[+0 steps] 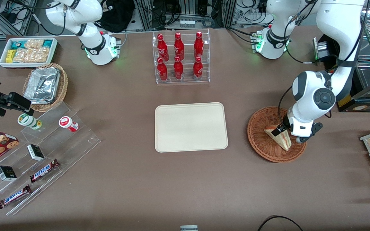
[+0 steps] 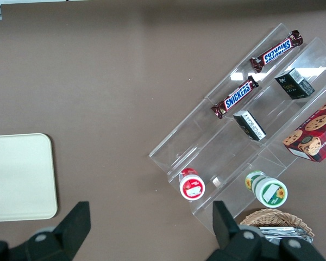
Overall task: Place sandwich from basket to tray
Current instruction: 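Close the left gripper on the sandwich's crust edge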
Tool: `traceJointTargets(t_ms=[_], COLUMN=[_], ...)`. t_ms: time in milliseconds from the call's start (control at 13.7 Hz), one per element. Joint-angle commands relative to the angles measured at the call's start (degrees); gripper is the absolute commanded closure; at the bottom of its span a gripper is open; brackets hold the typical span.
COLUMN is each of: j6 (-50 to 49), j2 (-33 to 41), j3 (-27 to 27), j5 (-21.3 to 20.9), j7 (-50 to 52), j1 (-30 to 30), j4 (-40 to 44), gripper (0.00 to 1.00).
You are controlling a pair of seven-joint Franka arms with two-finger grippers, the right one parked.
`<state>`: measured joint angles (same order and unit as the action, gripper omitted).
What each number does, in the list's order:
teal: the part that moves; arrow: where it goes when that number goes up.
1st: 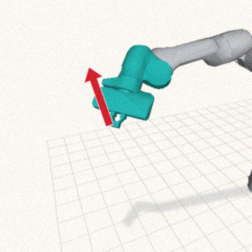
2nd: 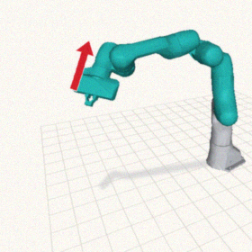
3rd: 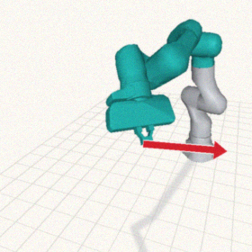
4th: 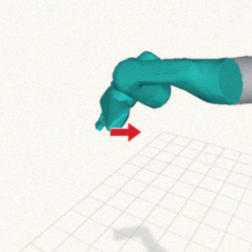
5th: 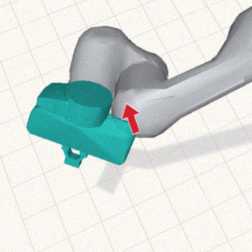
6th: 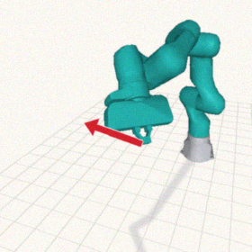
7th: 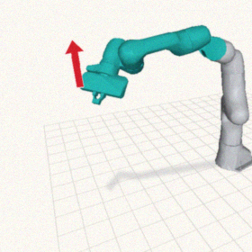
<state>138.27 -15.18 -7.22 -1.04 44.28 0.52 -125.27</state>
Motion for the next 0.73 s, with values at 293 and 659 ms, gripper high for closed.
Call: traceJointTargets(t_ms=[293,659], j6=[0.43,-16.42], j2=[0.06,0.68], j3=[0.19,-1.04], j5=[0.52,0.43], j7=[1.42,4.05], j1=[0.54,7.37], j4=[2.83,15.38], gripper=[0.84,0.85])
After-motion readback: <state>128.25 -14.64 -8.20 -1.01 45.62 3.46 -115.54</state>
